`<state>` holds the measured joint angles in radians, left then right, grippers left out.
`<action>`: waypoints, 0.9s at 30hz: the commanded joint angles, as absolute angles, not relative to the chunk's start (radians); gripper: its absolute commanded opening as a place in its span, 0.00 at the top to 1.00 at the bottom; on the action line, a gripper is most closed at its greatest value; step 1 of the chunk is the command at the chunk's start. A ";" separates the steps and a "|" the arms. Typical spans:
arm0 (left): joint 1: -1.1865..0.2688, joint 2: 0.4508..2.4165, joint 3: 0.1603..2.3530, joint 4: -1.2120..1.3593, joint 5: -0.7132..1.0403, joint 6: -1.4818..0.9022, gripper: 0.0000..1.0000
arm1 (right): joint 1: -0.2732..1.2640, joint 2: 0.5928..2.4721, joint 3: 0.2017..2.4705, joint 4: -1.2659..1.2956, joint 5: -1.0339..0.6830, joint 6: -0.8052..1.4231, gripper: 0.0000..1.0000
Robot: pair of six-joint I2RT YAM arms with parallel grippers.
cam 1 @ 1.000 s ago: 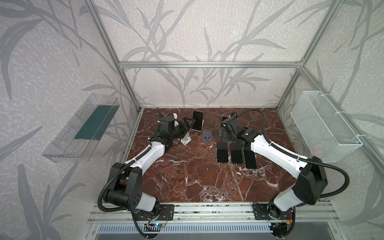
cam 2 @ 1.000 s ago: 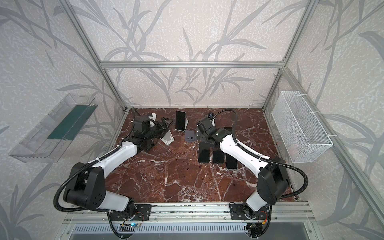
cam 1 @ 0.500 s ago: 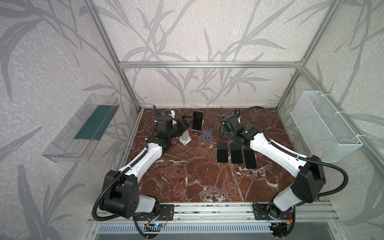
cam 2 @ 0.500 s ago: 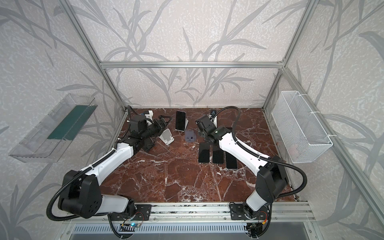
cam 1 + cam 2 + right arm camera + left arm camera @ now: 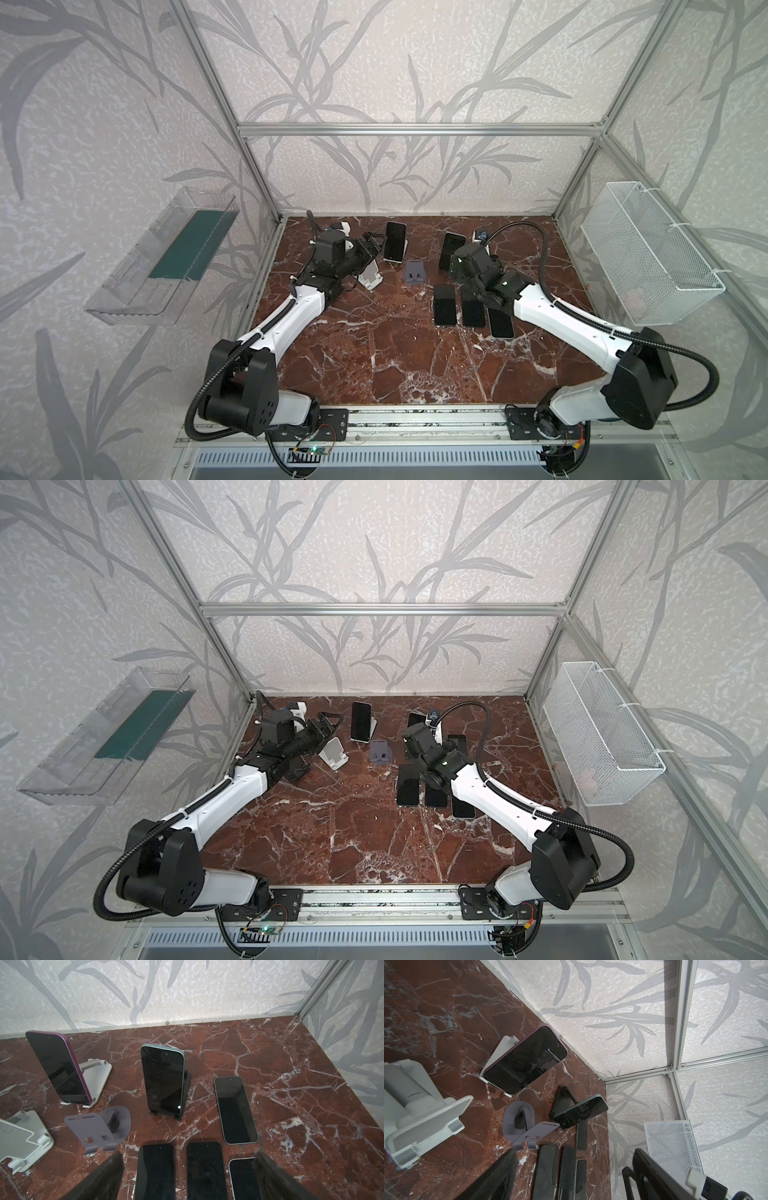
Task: Remove the phone from the phone stand
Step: 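Reach the right gripper to the teal-edged phone in the black stand and grasp it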
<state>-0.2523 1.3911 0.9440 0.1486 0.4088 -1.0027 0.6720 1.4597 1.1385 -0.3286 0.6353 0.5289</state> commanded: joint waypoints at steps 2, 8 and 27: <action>-0.249 1.401 0.968 0.141 0.397 -0.989 0.13 | 0.649 1.562 1.245 -0.336 0.679 0.494 0.01; -0.247 1.388 0.970 0.142 0.396 -0.986 0.13 | 0.606 1.752 1.474 -0.514 0.679 0.517 0.01; -0.241 1.391 0.969 0.151 0.403 -0.989 0.12 | 0.505 1.954 1.698 -0.444 0.462 0.605 0.01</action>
